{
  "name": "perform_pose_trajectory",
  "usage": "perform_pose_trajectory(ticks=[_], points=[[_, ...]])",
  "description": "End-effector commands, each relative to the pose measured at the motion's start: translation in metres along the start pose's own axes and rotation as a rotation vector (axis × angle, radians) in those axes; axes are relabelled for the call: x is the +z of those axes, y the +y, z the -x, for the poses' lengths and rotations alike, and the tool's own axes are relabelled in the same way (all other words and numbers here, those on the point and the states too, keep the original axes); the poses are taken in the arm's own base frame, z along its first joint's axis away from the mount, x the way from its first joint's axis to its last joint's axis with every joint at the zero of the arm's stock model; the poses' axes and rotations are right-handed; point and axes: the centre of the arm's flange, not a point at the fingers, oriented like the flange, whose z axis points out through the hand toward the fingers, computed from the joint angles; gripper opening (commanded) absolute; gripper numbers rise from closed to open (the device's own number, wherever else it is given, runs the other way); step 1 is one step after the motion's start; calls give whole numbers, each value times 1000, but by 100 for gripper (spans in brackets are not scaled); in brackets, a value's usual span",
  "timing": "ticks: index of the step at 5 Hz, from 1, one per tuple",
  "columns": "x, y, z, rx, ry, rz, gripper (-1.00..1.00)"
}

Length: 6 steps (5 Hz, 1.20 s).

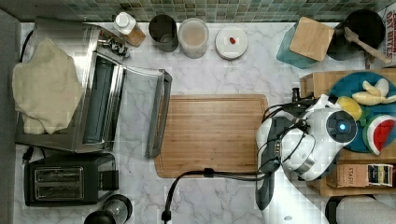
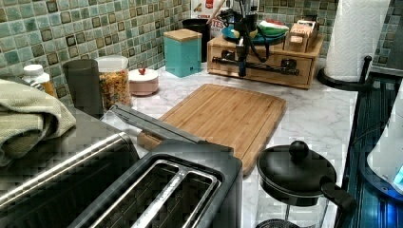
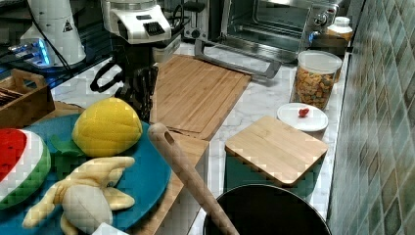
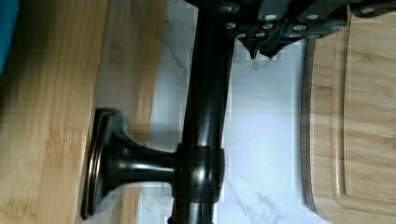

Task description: Close the drawer.

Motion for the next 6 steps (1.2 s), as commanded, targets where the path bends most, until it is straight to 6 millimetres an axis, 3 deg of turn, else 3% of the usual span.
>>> perform_pose_trajectory(ticks=[1,6], points=[[-119,157,51,210,217,302,-100],[-118,157,51,209,217,301,-100]])
